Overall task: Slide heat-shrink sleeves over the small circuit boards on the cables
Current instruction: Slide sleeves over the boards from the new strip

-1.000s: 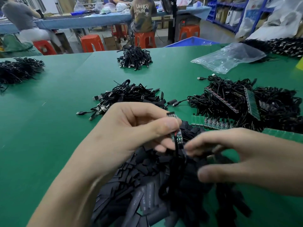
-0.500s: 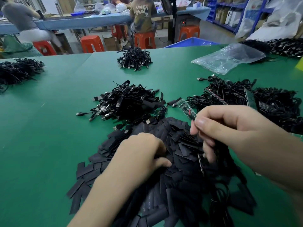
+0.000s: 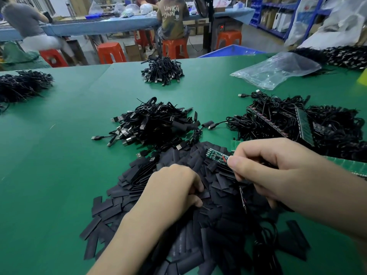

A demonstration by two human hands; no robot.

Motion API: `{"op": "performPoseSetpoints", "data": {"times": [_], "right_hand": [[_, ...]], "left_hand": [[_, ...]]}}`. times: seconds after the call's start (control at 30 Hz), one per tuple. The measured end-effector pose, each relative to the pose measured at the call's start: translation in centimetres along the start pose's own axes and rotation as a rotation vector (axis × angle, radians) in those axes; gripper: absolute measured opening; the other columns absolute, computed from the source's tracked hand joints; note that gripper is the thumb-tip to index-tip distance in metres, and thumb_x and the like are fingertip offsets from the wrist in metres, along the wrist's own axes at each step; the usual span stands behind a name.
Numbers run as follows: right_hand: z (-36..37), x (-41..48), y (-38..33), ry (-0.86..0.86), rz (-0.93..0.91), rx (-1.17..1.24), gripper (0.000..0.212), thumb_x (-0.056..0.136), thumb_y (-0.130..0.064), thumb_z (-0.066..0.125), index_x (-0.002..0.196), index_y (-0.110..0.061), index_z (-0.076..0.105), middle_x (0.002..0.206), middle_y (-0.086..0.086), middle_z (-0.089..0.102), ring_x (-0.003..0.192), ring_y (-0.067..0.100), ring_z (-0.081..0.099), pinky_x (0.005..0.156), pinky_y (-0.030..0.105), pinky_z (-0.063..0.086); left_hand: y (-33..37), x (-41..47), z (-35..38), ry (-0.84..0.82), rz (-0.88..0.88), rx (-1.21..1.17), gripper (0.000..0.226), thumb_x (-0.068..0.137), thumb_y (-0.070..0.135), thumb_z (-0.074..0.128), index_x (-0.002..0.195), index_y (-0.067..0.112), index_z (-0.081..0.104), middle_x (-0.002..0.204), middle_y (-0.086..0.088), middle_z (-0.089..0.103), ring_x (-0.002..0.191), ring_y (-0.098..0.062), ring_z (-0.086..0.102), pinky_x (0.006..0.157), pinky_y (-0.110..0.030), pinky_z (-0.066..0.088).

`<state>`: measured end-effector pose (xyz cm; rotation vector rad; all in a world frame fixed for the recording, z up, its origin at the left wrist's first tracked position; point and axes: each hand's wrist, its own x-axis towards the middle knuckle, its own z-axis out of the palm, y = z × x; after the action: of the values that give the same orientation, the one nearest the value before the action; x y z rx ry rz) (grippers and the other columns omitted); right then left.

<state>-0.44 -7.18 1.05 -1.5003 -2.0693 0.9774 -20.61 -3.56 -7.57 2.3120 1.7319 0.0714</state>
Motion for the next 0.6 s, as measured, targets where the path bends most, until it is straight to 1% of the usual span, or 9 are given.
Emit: {"op": "performPoseSetpoints", "data": {"times": [0.07, 0.17, 0.2, 0.23, 0.27, 0.33, 0.43, 0.53, 0.6], "right_hand": [[0.0, 0.0, 0.1, 0.003, -0.002, -0.005, 0.039, 0.089, -0.058, 0.049, 0.081, -0.022, 0.063, 0.045, -0.010, 0.041, 0.041, 0.005, 0.037, 0.055, 0.040, 0.046], [0.0, 0.0, 0.1, 0.002, 0.008, -0.005, 0.039, 0.088, -0.059, 0.048, 0.080, -0.023, 0.063, 0.044, -0.009, 0.041, 0.042, 0.005, 0.037, 0.055, 0.038, 0.044], [0.0, 0.0, 0.2, 0.007, 0.006, -0.009, 0.039, 0.088, -0.059, 0.049, 0.080, -0.023, 0.063, 0.044, -0.009, 0.041, 0.042, 0.005, 0.037, 0.054, 0.037, 0.044], [0.0, 0.0, 0.2, 0.016, -0.001, -0.014, 0.039, 0.088, -0.058, 0.049, 0.079, -0.023, 0.063, 0.044, -0.009, 0.040, 0.041, 0.005, 0.037, 0.054, 0.037, 0.044], [-0.1, 0.1, 0.2, 0.028, -0.009, -0.017, 0.039, 0.089, -0.057, 0.050, 0.078, -0.022, 0.064, 0.043, -0.009, 0.040, 0.041, 0.005, 0.036, 0.054, 0.036, 0.043], [-0.3, 0.0, 0.4, 0.050, -0.021, 0.006, 0.041, 0.092, -0.056, 0.052, 0.076, -0.020, 0.064, 0.043, -0.009, 0.038, 0.041, 0.006, 0.033, 0.052, 0.036, 0.040], [-0.5, -0.1, 0.4, 0.044, -0.033, 0.085, 0.047, 0.095, -0.059, 0.055, 0.073, -0.017, 0.064, 0.043, -0.009, 0.038, 0.041, 0.009, 0.034, 0.049, 0.034, 0.038], [-0.7, -0.2, 0.2, 0.010, -0.037, 0.164, 0.043, 0.087, -0.055, 0.054, 0.070, -0.017, 0.062, 0.043, -0.008, 0.039, 0.040, 0.011, 0.036, 0.046, 0.032, 0.041], [-0.8, -0.3, 0.0, -0.020, -0.043, 0.223, 0.041, 0.087, -0.052, 0.056, 0.067, -0.017, 0.060, 0.044, -0.007, 0.038, 0.040, 0.011, 0.035, 0.045, 0.028, 0.041]], "left_hand": [[-0.1, 0.1, 0.2, -0.019, 0.012, -0.029, 0.027, 0.076, 0.046, 0.082, 0.101, 0.040, 0.072, 0.093, 0.016, 0.062, 0.097, -0.009, 0.063, 0.074, -0.025, 0.043], [-0.5, 0.0, -0.5, -0.028, 0.034, -0.074, 0.025, 0.075, 0.047, 0.084, 0.096, 0.039, 0.073, 0.097, 0.016, 0.065, 0.098, -0.009, 0.064, 0.086, -0.030, 0.052], [-0.6, -0.1, -1.0, -0.007, 0.041, -0.106, 0.025, 0.074, 0.047, 0.085, 0.095, 0.039, 0.074, 0.095, 0.017, 0.069, 0.096, -0.006, 0.065, 0.088, -0.028, 0.052], [-0.8, -0.3, -1.7, 0.028, 0.050, -0.168, 0.024, 0.073, 0.045, 0.088, 0.093, 0.037, 0.076, 0.090, 0.019, 0.071, 0.089, 0.001, 0.066, 0.085, -0.023, 0.053], [-0.8, -0.5, -2.5, 0.070, 0.064, -0.261, 0.023, 0.071, 0.041, 0.090, 0.090, 0.035, 0.078, 0.082, 0.021, 0.072, 0.079, 0.008, 0.065, 0.078, -0.015, 0.051], [-0.8, -1.3, -4.3, 0.161, 0.112, -0.488, 0.023, 0.065, 0.032, 0.093, 0.085, 0.031, 0.081, 0.069, 0.022, 0.072, 0.065, 0.011, 0.064, 0.066, -0.004, 0.044], [-0.6, -2.9, -6.5, 0.315, 0.187, -0.674, 0.023, 0.061, 0.039, 0.085, 0.082, 0.033, 0.082, 0.069, 0.016, 0.073, 0.063, 0.003, 0.066, 0.065, -0.008, 0.049], [0.0, -4.0, -7.6, 0.399, 0.219, -0.661, 0.017, 0.063, 0.040, 0.083, 0.080, 0.036, 0.080, 0.069, 0.018, 0.074, 0.065, -0.003, 0.069, 0.065, -0.013, 0.053], [0.4, -4.4, -8.0, 0.426, 0.227, -0.639, 0.016, 0.065, 0.035, 0.086, 0.078, 0.040, 0.079, 0.068, 0.021, 0.073, 0.066, -0.001, 0.071, 0.066, -0.016, 0.054]]}}
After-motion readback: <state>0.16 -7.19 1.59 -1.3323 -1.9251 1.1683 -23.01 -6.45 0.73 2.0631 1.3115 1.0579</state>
